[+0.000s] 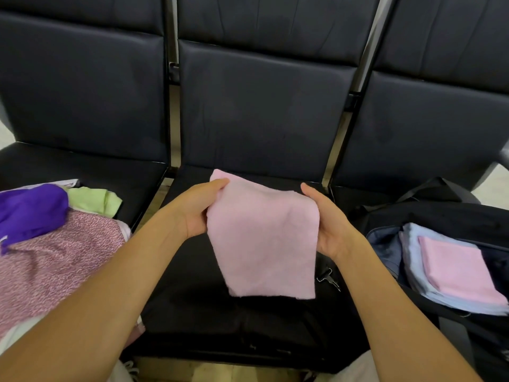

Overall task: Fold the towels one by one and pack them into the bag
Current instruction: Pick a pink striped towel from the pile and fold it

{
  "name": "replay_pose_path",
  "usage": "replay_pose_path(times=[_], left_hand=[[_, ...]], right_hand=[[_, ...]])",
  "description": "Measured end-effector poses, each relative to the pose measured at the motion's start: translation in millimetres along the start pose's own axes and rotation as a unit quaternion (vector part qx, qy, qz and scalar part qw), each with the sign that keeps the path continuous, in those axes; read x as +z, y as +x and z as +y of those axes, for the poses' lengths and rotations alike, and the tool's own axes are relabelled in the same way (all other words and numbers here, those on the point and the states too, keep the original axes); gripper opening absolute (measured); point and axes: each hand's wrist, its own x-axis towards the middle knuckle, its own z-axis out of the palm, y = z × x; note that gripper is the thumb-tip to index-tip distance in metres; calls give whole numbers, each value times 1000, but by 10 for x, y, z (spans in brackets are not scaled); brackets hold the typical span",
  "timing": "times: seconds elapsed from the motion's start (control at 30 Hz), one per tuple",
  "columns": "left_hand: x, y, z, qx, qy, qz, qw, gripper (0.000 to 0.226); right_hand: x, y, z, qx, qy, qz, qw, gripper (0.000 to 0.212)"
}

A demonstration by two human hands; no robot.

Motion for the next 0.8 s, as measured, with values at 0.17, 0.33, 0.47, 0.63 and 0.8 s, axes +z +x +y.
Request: replay_pose_path(times=[0.17, 0.33, 0.47, 0.63, 0.8], left_hand=[[-39, 17, -24, -35, -117, -1, 993, 26], [-69, 63, -33, -29, -133, -30, 990, 23], [-109, 45, -35, -36, 10, -120, 992, 34], [-178, 69, -43, -16, 88, -203, 975, 48], [-183, 121, -12, -45, 60, -106, 992, 54]], right_hand=[[-27, -8, -1, 3, -43, -87, 995, 42], [34, -12, 9, -33, -47, -77, 995, 36], [50, 11, 5, -68, -36, -24, 997, 24], [52, 80, 21, -79, -107, 25, 991, 38], [61, 102, 23, -87, -170, 17, 981, 28]])
